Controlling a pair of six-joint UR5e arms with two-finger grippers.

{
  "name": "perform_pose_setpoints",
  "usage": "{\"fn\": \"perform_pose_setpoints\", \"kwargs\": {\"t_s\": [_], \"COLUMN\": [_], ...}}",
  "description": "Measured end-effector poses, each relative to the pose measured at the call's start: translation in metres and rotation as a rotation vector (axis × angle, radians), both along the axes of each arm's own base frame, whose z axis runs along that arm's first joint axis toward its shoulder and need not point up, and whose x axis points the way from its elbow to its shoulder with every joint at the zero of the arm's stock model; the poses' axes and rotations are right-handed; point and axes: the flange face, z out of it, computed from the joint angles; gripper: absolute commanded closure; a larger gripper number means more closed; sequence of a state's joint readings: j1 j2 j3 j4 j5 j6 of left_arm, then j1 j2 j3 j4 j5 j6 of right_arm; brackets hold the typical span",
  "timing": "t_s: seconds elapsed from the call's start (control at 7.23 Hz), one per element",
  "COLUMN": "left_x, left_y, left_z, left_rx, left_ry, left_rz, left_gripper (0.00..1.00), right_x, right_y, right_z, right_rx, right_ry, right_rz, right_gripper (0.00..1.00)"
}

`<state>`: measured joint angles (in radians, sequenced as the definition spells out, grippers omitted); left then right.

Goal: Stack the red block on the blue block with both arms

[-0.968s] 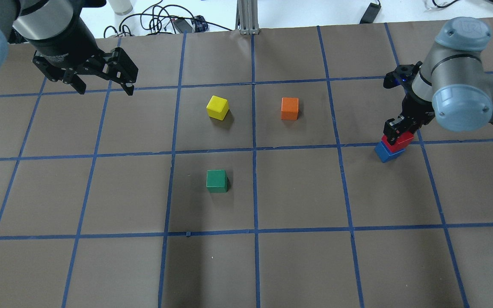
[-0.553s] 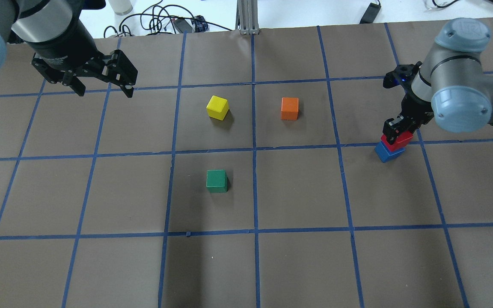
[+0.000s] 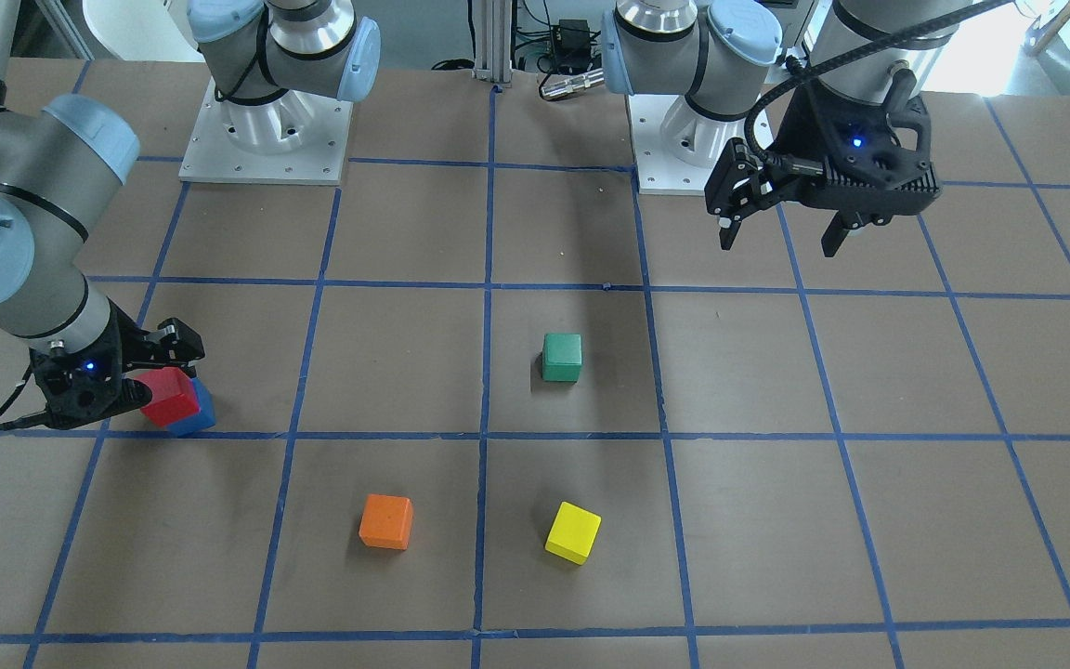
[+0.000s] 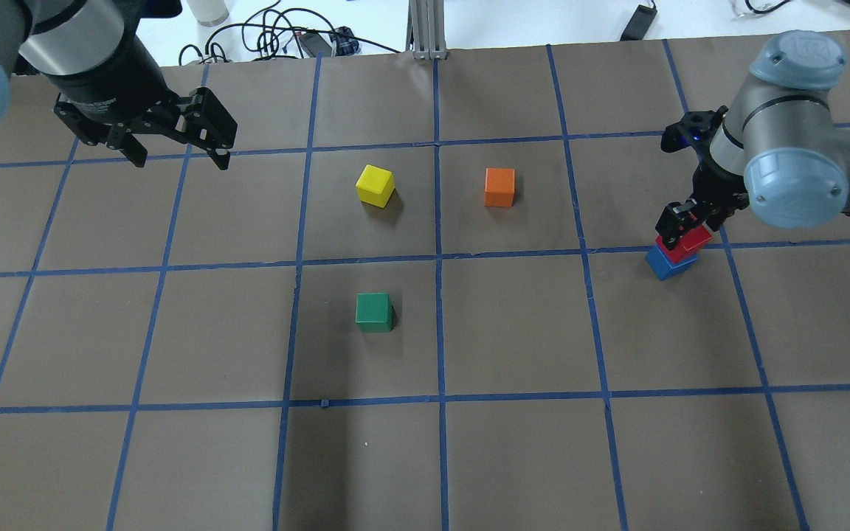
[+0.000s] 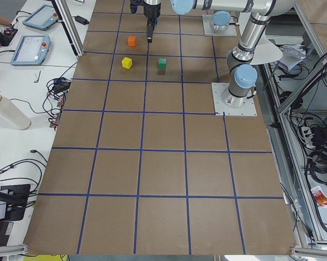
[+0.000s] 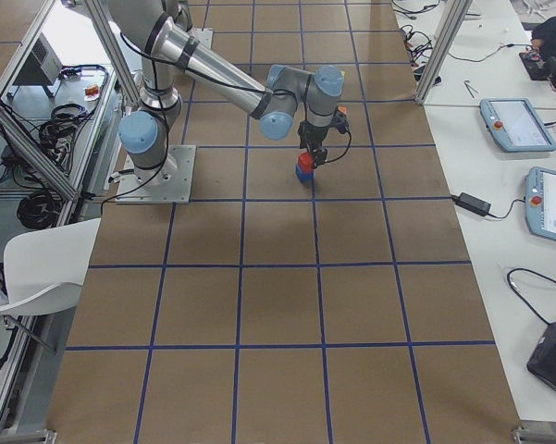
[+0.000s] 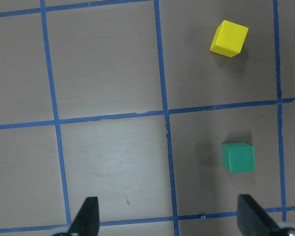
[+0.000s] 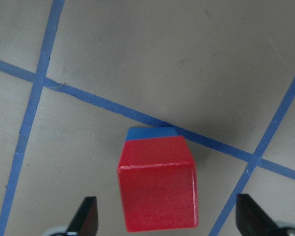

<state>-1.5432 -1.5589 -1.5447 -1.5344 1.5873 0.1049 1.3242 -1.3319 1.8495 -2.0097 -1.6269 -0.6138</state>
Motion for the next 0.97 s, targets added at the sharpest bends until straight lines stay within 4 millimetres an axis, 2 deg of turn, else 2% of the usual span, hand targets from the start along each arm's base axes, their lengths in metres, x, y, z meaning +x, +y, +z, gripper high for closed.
{"fn": "perform_pose_setpoints", "kwargs": {"t_s": [0.14,0.28,0.41,0.55,0.83,0.97], "left_x": [0.0,0.0,0.0,0.0,0.0,0.0], "left_y": [0.0,0.0,-0.001,-0.002,-0.004,-0.003], "left_z": [0.0,0.0,0.0,0.0,0.0,0.0], "left_rx": [0.0,-0.001,-0.001,-0.001,-0.003,-0.005], "left_ry": [0.0,0.0,0.0,0.0,0.0,0.0], "left_rz": [0.001,0.002,0.002,0.003,0.003,0.003], "left_gripper": [0.0,0.0,0.0,0.0,0.0,0.0], "right_x": [0.002,0.007,0.018,0.039,0.106,0.13], "right_y": [0.003,0.012,0.025,0.039,0.062,0.074], "right_z": [0.024,0.057,0.086,0.108,0.131,0.141], "right_rx": [0.006,0.013,0.018,0.02,-0.002,-0.009], "right_ry": [0.002,0.004,0.004,0.004,0.022,0.018], "right_rz": [-0.023,-0.057,-0.098,-0.138,-0.199,-0.23], "right_gripper": [0.0,0.0,0.0,0.0,0.0,0.0]}}
